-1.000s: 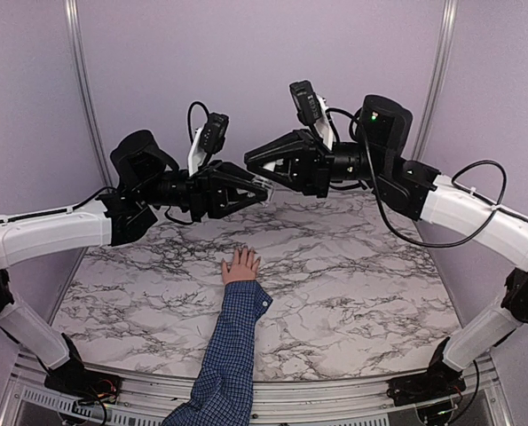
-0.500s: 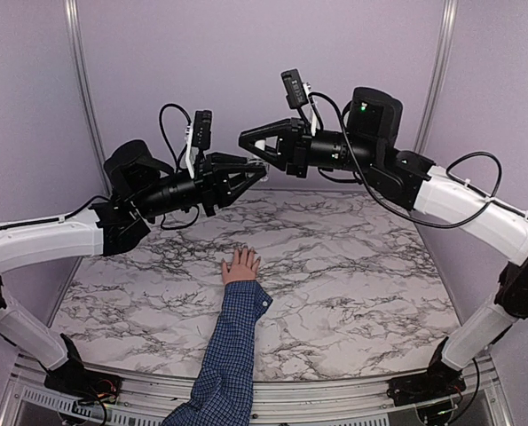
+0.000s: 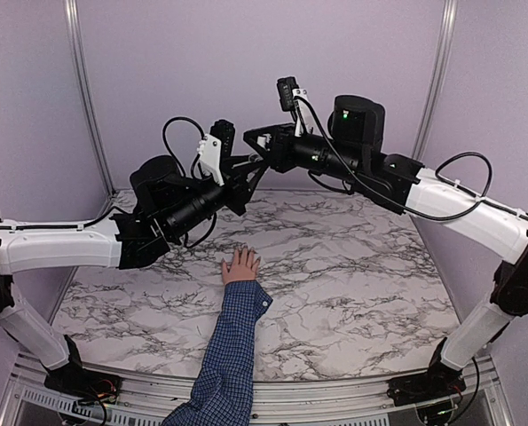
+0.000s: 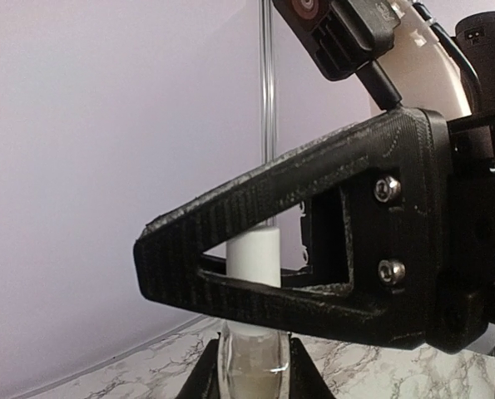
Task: Paint the nails
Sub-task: Screw the nail polish bottle cap onto the nail polish bottle.
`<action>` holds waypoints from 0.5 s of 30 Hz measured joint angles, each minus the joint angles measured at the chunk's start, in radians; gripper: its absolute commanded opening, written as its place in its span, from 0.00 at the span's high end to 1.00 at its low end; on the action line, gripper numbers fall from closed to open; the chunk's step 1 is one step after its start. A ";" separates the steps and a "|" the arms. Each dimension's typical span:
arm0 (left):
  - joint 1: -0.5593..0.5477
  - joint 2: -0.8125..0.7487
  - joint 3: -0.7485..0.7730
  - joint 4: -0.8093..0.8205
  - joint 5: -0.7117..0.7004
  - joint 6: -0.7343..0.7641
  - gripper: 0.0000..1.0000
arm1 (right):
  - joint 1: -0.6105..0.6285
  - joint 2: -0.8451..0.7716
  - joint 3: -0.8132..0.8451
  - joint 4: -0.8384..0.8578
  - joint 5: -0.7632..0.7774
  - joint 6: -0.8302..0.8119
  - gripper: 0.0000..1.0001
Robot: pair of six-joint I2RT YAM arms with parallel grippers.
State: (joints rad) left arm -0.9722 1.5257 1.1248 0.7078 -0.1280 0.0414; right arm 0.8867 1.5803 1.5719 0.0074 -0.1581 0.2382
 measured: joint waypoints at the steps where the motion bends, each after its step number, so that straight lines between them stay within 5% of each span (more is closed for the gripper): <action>1: -0.004 0.002 0.000 -0.001 -0.019 0.010 1.00 | 0.003 0.001 0.000 -0.004 0.017 0.002 1.00; 4: -0.013 0.005 0.000 -0.002 -0.053 0.034 1.00 | 0.013 0.001 0.000 -0.010 0.060 0.009 0.97; 15: 0.001 -0.036 -0.055 0.005 -0.002 0.037 1.00 | 0.025 -0.016 -0.035 0.003 -0.022 0.013 0.39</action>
State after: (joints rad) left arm -0.9714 1.4899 1.0702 0.7132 -0.1295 0.0780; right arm 0.9119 1.5639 1.5368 0.0105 -0.1802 0.2516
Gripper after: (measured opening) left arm 0.215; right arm 0.490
